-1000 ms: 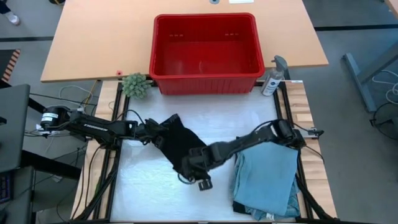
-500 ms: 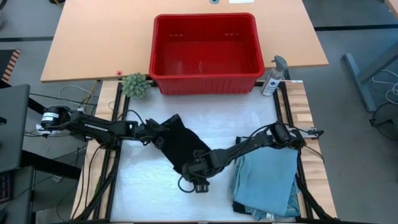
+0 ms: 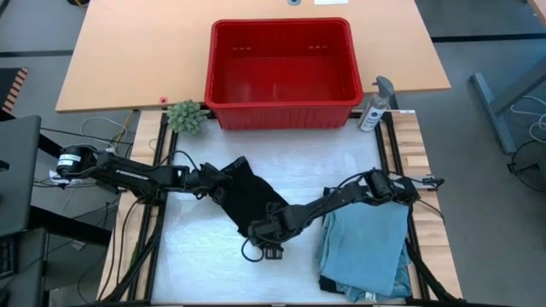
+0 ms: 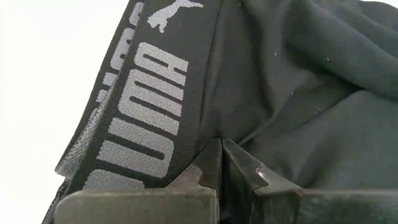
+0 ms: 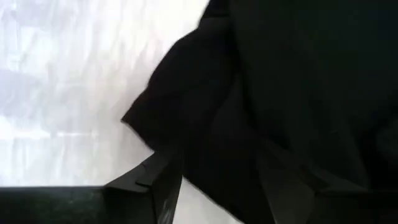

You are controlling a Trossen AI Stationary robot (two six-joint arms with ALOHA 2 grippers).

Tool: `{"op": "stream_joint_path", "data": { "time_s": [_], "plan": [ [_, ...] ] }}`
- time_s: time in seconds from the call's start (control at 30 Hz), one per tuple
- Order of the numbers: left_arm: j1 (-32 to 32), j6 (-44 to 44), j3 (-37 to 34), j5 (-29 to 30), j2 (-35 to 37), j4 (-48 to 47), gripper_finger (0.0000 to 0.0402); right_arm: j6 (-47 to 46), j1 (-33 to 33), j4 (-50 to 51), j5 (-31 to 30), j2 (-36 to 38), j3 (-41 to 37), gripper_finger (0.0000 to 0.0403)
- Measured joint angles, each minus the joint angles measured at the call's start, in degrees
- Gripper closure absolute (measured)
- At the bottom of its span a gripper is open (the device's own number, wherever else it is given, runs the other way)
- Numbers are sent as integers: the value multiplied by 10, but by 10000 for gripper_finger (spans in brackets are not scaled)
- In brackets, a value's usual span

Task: Fold Laundry from Bin
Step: Fold the black boxer

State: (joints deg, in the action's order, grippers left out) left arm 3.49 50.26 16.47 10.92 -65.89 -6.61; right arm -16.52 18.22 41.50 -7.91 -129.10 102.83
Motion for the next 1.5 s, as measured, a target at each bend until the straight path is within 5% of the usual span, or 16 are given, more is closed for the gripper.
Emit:
{"op": "stream_joint_path", "data": {
  "time_s": [0.53, 1.1, 1.5],
  "plan": [
    [0, 5, 0, 4, 0, 1, 401, -10, -5, 22, 18, -1, 0, 386],
    [0, 5, 0, 4, 0, 1, 401, -29, 47, 43, 35, 3, 73, 380],
    [0, 4, 0, 3, 0, 1, 401, -35, 45, -1, 114, 2, 56, 255]
  ]
}}
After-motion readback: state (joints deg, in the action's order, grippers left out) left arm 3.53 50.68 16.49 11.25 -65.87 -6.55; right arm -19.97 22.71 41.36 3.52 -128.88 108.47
